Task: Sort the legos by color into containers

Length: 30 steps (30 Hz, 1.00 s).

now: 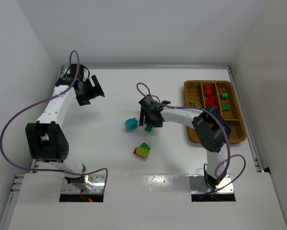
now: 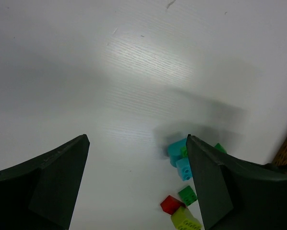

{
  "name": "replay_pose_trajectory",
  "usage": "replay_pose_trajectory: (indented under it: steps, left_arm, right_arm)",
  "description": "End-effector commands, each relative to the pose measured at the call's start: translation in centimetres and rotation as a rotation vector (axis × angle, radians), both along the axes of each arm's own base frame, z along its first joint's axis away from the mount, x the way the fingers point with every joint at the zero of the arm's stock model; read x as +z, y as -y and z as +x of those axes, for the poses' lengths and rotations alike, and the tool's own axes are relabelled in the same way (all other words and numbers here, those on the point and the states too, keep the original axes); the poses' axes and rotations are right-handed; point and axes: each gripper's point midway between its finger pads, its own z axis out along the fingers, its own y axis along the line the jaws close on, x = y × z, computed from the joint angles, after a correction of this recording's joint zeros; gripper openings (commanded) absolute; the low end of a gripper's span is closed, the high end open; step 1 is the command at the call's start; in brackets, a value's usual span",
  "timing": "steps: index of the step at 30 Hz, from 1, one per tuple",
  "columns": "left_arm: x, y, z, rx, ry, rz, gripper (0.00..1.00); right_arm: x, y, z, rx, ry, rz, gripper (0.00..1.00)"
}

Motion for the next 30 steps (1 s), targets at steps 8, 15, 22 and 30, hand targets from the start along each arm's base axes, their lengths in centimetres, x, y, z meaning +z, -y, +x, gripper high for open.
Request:
replay_pose_trajectory:
  steps: [8,15,22,30]
  left_arm:
    - [2.7,-0.6,0.5,-0.01,0.115,-0.037,0.89]
    - [3.2,-0.5,0.6,-0.026,0.135,-0.053,0.89]
    - [2.8,1.2,0.1,-0.136,0.146,-0.01,0.86]
    - [0.0,3.6,-1.3,-0.226,0.077,0.021,0.86]
  right_arm:
    - [-1.2,1.2,0.5,-0.082,0.01,-0.166,0.48]
    - [4.0,4.7,2.8,-0.166,0.126,-0.169,0.25]
    - [10.7,21.6,8.0,-0.502,0.248,-0.173,0.22]
    - [12.7,39.4,9.8,-0.914,0.29,-0.239,0.22]
